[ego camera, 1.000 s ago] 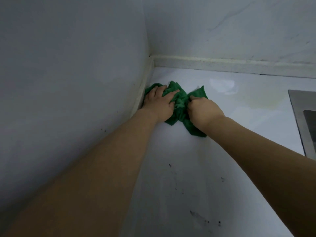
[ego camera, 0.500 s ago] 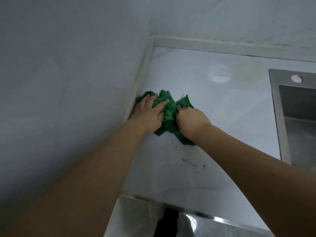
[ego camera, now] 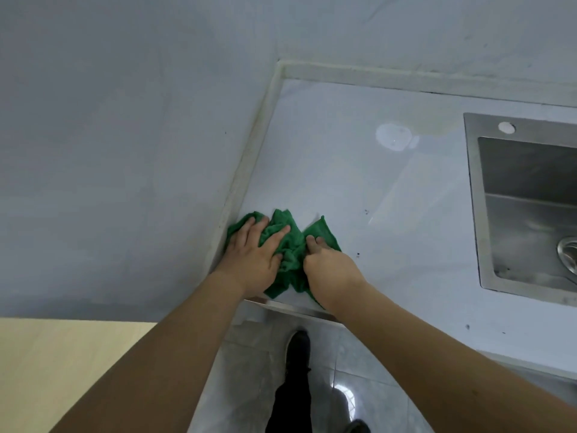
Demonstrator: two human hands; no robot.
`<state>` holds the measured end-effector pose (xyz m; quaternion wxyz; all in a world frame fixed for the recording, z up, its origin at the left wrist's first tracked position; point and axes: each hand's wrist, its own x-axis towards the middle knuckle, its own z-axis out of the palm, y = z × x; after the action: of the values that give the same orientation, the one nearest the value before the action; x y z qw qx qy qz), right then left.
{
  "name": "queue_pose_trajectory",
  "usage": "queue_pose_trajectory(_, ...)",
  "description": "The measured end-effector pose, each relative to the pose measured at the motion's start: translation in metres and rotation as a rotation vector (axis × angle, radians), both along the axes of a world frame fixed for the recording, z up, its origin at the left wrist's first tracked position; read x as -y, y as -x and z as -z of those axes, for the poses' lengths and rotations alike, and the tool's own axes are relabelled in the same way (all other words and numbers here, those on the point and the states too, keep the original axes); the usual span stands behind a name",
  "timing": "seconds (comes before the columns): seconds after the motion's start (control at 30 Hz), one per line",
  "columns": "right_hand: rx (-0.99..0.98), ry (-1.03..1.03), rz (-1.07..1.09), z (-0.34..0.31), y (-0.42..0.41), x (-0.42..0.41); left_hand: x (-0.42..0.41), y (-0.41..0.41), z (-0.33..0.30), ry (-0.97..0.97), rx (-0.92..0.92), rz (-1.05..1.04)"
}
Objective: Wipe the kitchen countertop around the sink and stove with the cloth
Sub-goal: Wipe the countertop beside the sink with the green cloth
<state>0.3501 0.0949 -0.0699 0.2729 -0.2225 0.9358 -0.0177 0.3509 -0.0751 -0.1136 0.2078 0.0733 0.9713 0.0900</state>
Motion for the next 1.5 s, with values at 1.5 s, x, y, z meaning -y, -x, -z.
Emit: queue_pose_trajectory(1.5, -0.070, 0.100, 0.484, 0.015, -0.087, -0.014, -0.019, -0.033, -0.016, 0.093, 0.218, 0.157)
